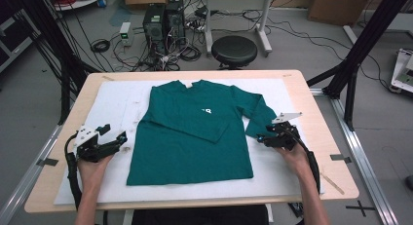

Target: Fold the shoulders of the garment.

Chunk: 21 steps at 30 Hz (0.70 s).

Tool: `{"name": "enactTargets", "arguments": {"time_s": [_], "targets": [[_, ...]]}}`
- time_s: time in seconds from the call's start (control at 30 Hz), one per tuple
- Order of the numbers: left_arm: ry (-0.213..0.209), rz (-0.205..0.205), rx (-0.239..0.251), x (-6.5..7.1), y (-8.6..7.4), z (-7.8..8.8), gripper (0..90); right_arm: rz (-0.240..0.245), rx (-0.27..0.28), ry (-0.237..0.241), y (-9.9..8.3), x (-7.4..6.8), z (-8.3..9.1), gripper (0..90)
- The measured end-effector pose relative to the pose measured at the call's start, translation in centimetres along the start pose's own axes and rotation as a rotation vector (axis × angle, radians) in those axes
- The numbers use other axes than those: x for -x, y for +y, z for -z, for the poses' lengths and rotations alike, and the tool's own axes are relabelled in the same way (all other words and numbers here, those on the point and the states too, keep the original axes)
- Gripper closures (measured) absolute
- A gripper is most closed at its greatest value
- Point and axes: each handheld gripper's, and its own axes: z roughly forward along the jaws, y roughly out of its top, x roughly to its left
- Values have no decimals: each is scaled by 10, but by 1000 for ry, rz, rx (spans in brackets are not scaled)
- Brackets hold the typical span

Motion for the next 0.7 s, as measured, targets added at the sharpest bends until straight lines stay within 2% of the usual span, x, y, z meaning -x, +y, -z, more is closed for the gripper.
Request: {"name": "enactTargets", "arguments": {"time_s": [0.1,0.2,0.3,0.4,0.53,0.6,0.7], "targets": [[2,-2,-1,0,0,0,262,22,-14,9,0,0,-4,459],[4,-1,-2,0,0,0,265,21,-30,5,0,0,-7,460],[4,-7,-3,0,0,0,265,27,-32,-4,0,0,-6,506],[3,-9,-4,0,0,0,265,34,-35,-11,0,0,-6,596],[3,-8,-5,0,0,0,265,46,-32,-22,1,-2,-5,771],[4,-9,-6,1,0,0,265,33,-34,-42,0,-1,-5,852],[3,-9,-7,1,0,0,265,-19,-18,-32,0,5,-4,866]]}}
